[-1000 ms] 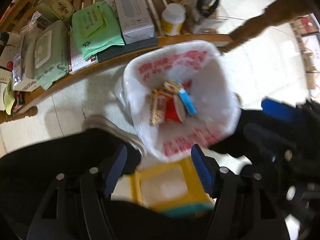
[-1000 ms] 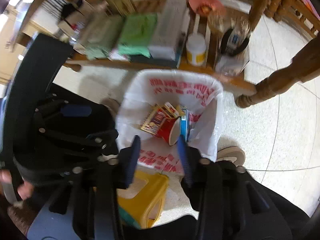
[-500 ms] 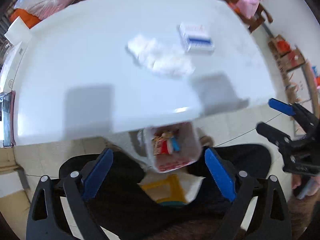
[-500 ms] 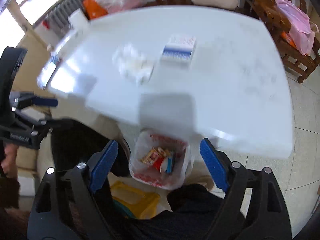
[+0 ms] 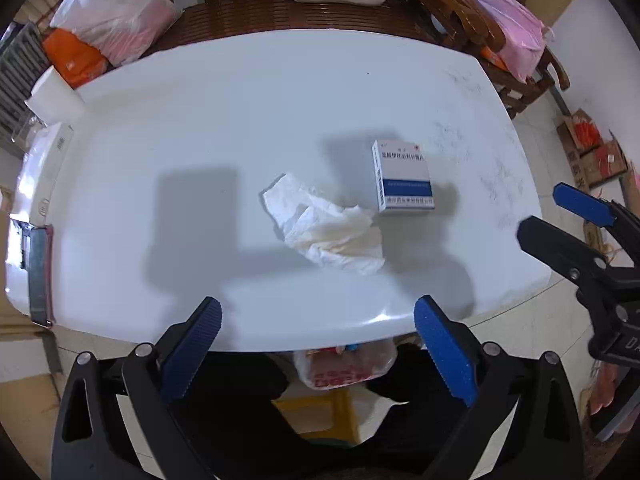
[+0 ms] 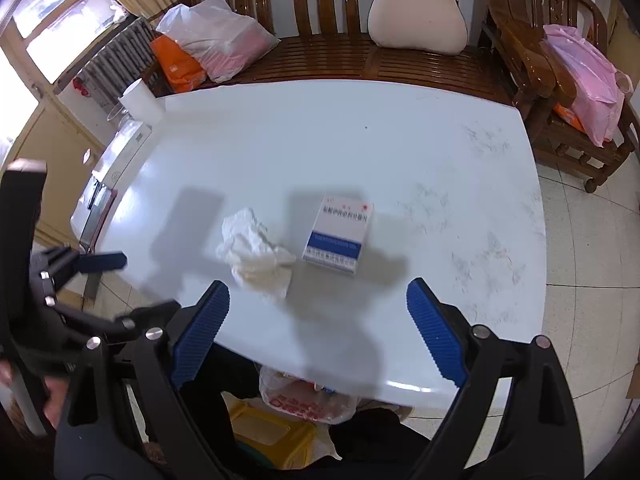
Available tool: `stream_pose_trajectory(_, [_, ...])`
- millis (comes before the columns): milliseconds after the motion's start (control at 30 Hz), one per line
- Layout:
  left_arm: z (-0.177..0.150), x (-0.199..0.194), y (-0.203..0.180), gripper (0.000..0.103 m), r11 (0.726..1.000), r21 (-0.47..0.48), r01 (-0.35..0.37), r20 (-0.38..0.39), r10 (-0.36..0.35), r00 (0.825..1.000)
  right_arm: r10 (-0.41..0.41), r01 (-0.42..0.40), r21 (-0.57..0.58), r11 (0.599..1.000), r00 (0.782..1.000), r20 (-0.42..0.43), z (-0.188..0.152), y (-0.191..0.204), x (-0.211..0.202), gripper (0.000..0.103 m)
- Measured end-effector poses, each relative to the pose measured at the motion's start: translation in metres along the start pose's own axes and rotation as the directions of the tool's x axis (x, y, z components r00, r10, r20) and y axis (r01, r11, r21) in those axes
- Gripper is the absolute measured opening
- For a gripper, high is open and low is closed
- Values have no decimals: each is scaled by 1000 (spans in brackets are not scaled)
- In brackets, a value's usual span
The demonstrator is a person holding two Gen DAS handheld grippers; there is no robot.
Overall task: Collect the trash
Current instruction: 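Raise both tools back up over the table, then lower the left gripper onto the tissue while the right gripper approaches the white medicine box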
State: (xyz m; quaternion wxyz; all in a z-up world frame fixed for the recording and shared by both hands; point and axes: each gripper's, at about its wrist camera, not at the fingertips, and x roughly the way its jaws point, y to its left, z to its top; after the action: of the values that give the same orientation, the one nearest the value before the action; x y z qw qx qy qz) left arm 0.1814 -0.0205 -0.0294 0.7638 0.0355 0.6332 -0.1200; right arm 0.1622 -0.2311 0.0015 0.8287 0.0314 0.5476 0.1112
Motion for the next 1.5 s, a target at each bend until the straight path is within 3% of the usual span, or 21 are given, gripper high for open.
stream_pose_trajectory(233, [11, 19, 4, 94, 996, -87, 8, 27, -6, 1000, -3, 5, 32, 999, 998, -60, 25, -9, 38, 88])
stream_pose_trajectory(433, [19, 58, 3, 95, 991, -133, 17, -21, -20, 1000, -16, 24, 67, 998, 993, -119, 37, -19, 73, 88])
stream_pose_trajectory(800, [35, 96, 12, 95, 976, -218, -20, -23, 15, 1000, -8, 30, 88, 996, 971, -241, 40, -27, 131, 88])
stream_pose_trajectory(1067, [38, 129, 22, 95, 961, -275, -36, -80, 14, 997, 1, 29, 104, 994, 960, -280, 46, -29, 160, 88])
stream_pose_trajectory(1367, [43, 135, 28, 95, 957, -285, -56, -79, 35, 996, -72, 93, 63, 994, 956, -284, 46, -25, 173, 90])
stream_pose_trajectory(1500, [44, 134, 29, 95, 956, -287, -61, -71, 43, 997, -136, 146, 21, 989, 956, -261, 41, -16, 172, 80])
